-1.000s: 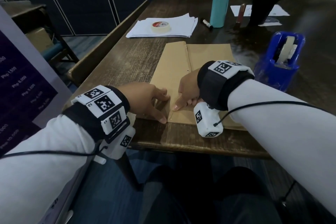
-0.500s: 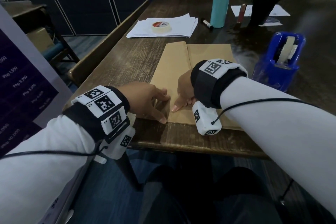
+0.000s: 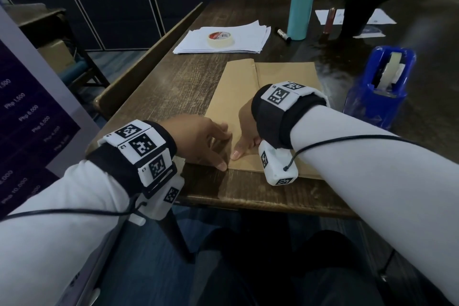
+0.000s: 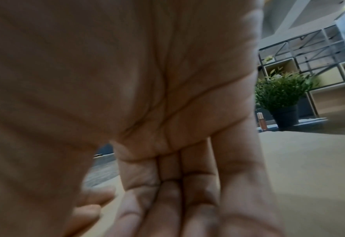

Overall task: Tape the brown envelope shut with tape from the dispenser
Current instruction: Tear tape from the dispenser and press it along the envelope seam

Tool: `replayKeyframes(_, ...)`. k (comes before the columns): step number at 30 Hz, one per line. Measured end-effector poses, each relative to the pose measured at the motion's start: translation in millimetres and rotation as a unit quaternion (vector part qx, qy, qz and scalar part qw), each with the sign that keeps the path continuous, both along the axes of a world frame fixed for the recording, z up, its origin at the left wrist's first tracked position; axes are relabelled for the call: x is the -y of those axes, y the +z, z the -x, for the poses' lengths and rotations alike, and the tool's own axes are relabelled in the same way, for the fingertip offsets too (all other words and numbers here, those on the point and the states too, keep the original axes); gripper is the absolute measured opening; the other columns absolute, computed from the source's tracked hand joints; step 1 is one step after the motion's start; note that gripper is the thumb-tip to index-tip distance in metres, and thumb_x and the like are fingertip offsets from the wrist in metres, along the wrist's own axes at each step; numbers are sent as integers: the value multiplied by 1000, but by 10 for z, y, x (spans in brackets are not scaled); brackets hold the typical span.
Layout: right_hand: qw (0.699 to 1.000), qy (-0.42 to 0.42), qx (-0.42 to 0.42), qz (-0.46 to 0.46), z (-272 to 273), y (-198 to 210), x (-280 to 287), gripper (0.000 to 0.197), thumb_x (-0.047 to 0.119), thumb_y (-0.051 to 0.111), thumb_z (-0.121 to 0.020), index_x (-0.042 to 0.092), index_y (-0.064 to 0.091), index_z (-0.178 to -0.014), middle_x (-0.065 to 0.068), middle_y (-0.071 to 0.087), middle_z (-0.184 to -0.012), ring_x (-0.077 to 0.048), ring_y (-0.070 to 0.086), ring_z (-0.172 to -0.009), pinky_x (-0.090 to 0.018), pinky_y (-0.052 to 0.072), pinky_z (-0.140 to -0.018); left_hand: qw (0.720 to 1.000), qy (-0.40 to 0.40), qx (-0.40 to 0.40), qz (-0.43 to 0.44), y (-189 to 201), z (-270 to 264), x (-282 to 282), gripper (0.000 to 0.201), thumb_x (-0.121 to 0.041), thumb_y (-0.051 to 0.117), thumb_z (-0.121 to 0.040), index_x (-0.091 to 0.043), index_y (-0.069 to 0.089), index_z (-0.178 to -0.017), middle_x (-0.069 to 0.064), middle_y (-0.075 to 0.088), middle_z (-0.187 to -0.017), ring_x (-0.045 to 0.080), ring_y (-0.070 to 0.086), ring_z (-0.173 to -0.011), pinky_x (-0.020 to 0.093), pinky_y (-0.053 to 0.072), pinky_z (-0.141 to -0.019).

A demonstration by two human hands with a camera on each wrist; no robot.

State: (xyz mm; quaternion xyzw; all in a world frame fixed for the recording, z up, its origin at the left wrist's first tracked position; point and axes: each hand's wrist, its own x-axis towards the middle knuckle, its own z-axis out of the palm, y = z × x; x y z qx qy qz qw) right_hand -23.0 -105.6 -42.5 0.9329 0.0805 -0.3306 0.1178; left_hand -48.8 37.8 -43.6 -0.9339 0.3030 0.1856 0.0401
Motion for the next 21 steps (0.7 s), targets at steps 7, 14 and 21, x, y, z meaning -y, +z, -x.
replayKeyframes(7, 998, -27, -20, -52, 22, 39, 81, 44, 59, 62, -80, 15, 61, -80, -1, 63, -87, -20, 55, -87, -36, 45, -98, 1000, 6, -2, -6, -1, -8, 14, 84, -60, 70, -71, -38, 36, -144, -27, 24, -153, 11, 39, -135, 33, 37, -106)
replayKeyframes(14, 982, -86, -18, -165, 222, 35, 221, 24, 32, 50, -98, 8, 50, -92, -2, 46, -69, -12, 41, -57, -18, 37, -53, 1000, 16, -21, -1, 0, -56, -4, 82, -56, 73, -70, -38, 38, -143, -27, 26, -152, 12, 40, -133, 37, 36, -108)
replayKeyframes(21, 945, -72, 169, -269, 582, 322, 526, 34, 35, 49, -97, 6, 62, -110, -7, 69, -107, -19, 57, -79, -28, 45, -68, 999, 25, -42, -16, 66, -127, -42, 82, -50, 79, -66, -39, 44, -139, -31, 28, -149, 7, 35, -136, 35, 31, -112)
